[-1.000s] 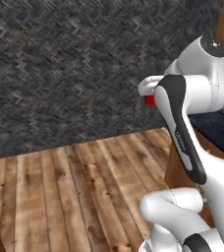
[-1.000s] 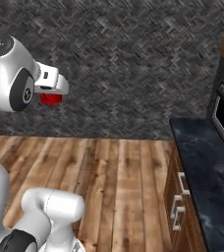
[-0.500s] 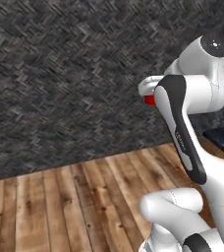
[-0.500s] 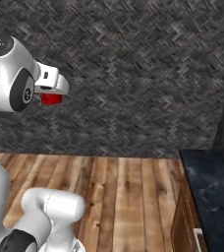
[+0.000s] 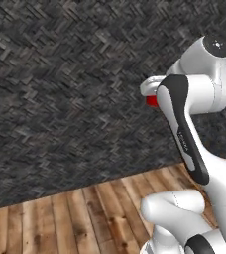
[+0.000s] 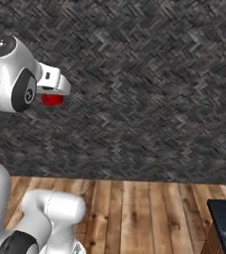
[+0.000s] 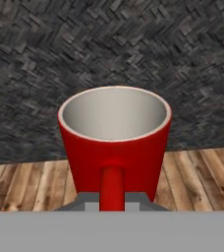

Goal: There is a tray on the dining counter. Grab the cup, mug, and pitcher and place them on the tray. The pitcher may be placed next to the tray if it cannot fit the tray.

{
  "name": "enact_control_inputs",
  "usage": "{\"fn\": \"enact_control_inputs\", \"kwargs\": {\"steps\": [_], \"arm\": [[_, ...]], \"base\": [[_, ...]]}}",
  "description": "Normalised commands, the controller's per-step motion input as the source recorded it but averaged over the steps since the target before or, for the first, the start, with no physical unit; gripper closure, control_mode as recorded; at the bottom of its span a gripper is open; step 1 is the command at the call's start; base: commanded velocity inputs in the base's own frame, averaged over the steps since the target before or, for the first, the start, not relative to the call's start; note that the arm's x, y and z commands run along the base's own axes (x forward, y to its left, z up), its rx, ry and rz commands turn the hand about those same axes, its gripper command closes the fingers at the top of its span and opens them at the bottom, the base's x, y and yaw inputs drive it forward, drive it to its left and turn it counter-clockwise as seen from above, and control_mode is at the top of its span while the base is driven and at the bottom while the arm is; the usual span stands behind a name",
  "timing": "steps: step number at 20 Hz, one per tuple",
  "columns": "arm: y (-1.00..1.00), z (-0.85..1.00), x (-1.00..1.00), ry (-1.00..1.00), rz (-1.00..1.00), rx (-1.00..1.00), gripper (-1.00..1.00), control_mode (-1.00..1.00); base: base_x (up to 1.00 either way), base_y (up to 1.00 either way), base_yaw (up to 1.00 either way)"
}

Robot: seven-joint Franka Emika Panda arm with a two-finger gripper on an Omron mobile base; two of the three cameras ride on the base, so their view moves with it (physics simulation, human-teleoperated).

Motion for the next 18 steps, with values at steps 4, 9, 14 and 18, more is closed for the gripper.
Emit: {"fn": "enact_control_inputs", "kwargs": {"steps": [4,9,14,18], "arm": [[0.0,0.0,0.0,0.0,0.0,0.0,1.0,1.0],[0.0,0.0,0.0,0.0,0.0,0.0,1.0,1.0],[0.0,0.0,0.0,0.0,0.0,0.0,1.0,1.0],[0.0,0.0,0.0,0.0,0.0,0.0,1.0,1.0]], "base": [[0.44,0.88,0.09],[0.42,0.79,0.32],[0.68,0.33,0.63],[0.8,0.0,0.82]]}}
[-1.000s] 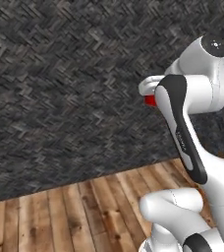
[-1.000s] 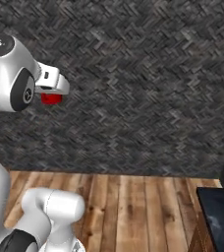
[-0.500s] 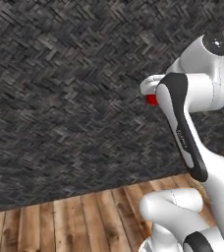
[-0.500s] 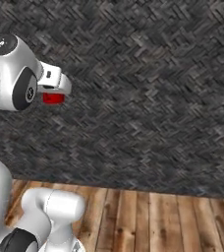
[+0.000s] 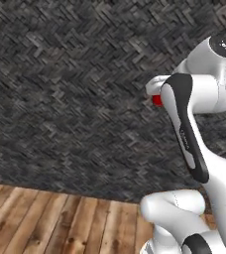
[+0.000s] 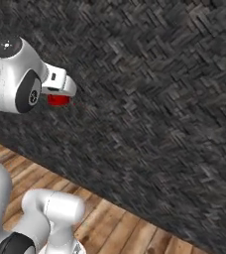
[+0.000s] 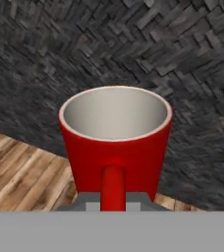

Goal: There is a tray on the dining counter. Grab the cup, mug, and pitcher and place them on the tray. The pitcher may be placed next to the tray if it cannot fit the tray.

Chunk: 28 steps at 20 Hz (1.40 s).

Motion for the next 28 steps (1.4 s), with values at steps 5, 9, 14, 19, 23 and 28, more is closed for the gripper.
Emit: {"fn": "enact_control_inputs", "kwargs": {"steps": [5,9,14,19,23,28], "arm": [[0.0,0.0,0.0,0.0,0.0,0.0,1.0,1.0],[0.0,0.0,0.0,0.0,0.0,0.0,1.0,1.0],[0.0,0.0,0.0,0.0,0.0,0.0,1.0,1.0],[0.0,0.0,0.0,0.0,0.0,0.0,1.0,1.0],[0.0,0.0,0.0,0.0,0.0,0.0,1.0,1.0],[0.0,0.0,0.0,0.0,0.0,0.0,1.0,1.0]], "base": [[0.26,0.37,0.82],[0.04,0.35,0.9],[0.14,0.16,0.97],[0.34,-0.04,0.68],[0.81,-0.33,0.34],[1.0,-0.56,0.27]]}}
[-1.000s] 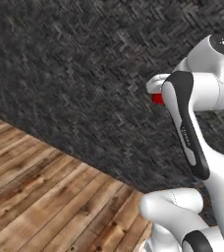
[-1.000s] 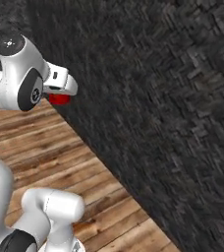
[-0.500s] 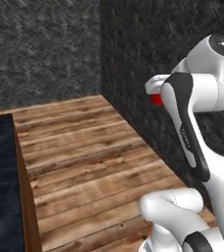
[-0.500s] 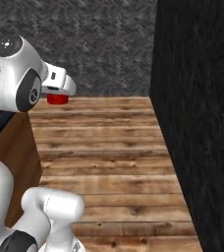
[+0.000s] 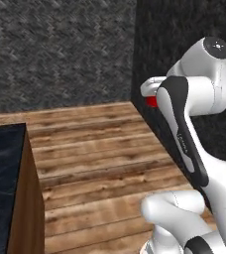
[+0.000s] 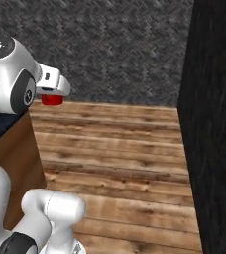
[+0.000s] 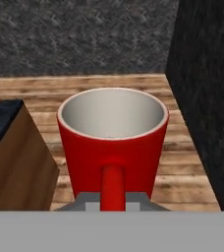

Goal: There is a tray on the dining counter. Grab the cup, mug, and pitcher and place them on the tray. The pitcher may be placed next to the tray if it cannot fit the tray.

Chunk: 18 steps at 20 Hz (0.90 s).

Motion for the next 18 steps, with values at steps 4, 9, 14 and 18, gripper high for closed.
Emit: {"fn": "enact_control_inputs", "kwargs": {"steps": [4,9,14,18], "arm": [[0.0,0.0,0.0,0.0,0.0,0.0,1.0,1.0],[0.0,0.0,0.0,0.0,0.0,0.0,1.0,1.0],[0.0,0.0,0.0,0.0,0.0,0.0,1.0,1.0],[0.0,0.0,0.0,0.0,0.0,0.0,1.0,1.0]], "base": [[1.0,-0.68,0.23],[1.0,-0.54,0.22],[0.99,-0.38,0.26],[1.0,-0.35,0.27]]}}
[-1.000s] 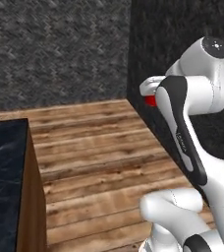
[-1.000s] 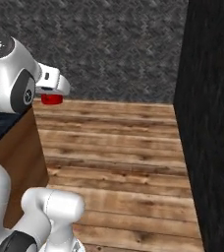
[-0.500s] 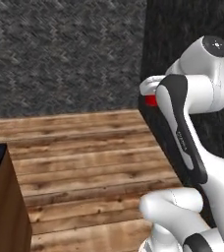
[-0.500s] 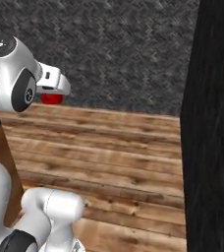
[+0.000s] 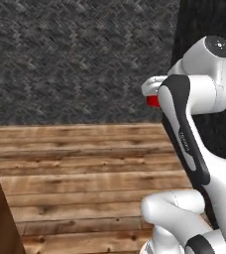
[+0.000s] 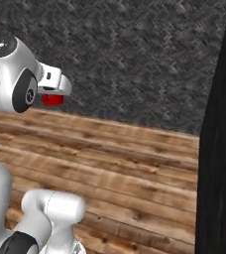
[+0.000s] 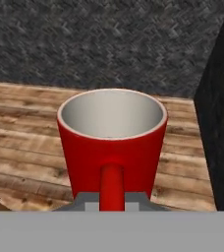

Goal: There is a tray on the dining counter. Grab the cup, mug, and pitcher and place them on the tray. The pitcher may be placed next to the tray if it cannot fit the tray.

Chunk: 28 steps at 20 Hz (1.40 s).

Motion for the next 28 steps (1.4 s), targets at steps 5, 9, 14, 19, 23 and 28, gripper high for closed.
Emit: {"fn": "enact_control_inputs", "kwargs": {"steps": [5,9,14,19,23,28], "arm": [[0.0,0.0,0.0,0.0,0.0,0.0,1.0,1.0],[0.0,0.0,0.0,0.0,0.0,0.0,1.0,1.0],[0.0,0.0,0.0,0.0,0.0,0.0,1.0,1.0],[0.0,0.0,0.0,0.0,0.0,0.0,1.0,1.0],[0.0,0.0,0.0,0.0,0.0,0.0,1.0,1.0],[0.0,0.0,0.0,0.0,0.0,0.0,1.0,1.0]], "base": [[0.97,-0.28,0.32],[0.96,-0.33,0.37],[0.88,-0.32,0.46],[0.71,-0.26,0.58],[0.83,-0.34,0.72],[0.86,-0.42,0.8]]}}
